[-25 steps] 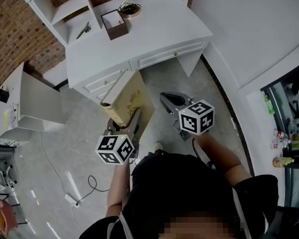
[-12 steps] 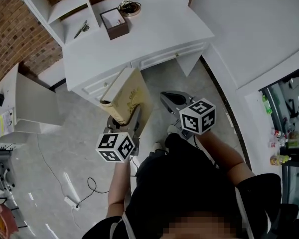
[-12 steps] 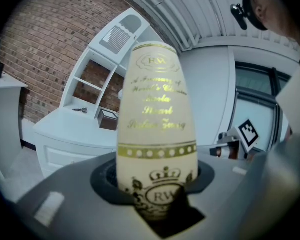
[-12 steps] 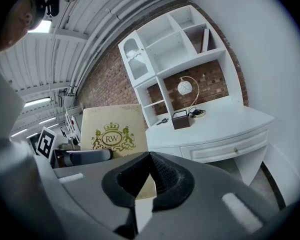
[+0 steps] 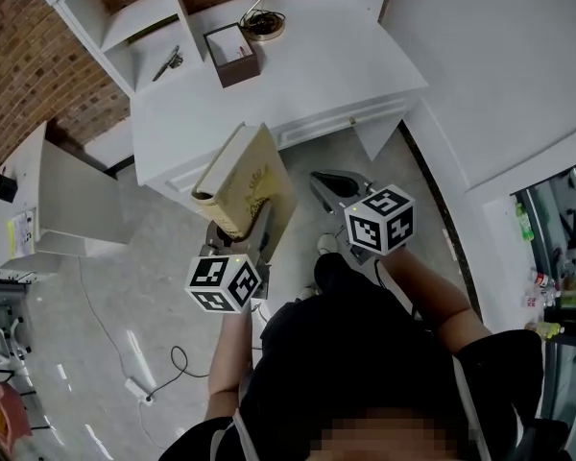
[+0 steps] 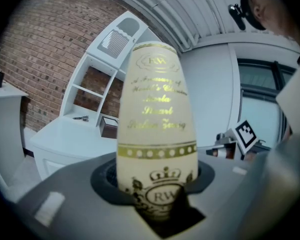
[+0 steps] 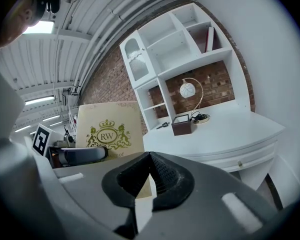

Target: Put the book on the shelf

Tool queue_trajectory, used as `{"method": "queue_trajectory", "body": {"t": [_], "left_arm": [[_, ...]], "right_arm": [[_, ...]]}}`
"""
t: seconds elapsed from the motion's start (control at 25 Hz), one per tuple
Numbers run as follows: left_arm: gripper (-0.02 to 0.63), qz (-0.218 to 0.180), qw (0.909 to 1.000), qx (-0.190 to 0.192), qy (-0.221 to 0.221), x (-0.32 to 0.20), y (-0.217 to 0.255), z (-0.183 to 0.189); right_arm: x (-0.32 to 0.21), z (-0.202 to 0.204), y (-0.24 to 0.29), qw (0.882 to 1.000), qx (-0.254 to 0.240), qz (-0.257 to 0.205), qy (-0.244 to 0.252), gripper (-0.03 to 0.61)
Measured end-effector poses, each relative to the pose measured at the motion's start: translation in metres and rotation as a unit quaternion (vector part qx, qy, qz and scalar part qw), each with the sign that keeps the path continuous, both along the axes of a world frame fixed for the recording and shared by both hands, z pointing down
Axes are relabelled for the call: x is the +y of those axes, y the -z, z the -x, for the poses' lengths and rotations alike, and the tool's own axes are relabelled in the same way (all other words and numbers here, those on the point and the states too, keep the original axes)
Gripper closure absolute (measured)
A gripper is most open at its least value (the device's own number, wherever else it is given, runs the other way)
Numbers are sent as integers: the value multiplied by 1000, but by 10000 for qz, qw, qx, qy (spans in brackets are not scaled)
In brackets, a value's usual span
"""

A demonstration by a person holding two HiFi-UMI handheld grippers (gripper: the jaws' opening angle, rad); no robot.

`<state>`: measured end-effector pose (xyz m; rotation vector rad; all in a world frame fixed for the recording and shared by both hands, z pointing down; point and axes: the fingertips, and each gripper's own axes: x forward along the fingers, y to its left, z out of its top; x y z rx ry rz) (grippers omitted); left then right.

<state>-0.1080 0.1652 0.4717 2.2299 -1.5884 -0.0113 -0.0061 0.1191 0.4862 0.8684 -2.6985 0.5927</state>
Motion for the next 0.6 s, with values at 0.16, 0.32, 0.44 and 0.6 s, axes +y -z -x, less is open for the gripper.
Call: {"method": "queue_trajectory", "body": {"t": [0.16,0.32,0.44,0.6], "left_arm": [[393,-48,10000,-57,39,-25,6,-2],[393,-40,10000,-53,49,-50,10,-9],[393,-38,10000,-58,64,-68,12,-14],[393,-48,9999,-49,111,-89,16,-19]], "right_arm": [[-28,1,6,9999,-57,-70,78,583],[-54,-3,9,9998,-73,-93,142,583],[-73,-7,14,9997,-96,-129,175,584],[-97,-12,18,9996,-144,-124,200,583]]}}
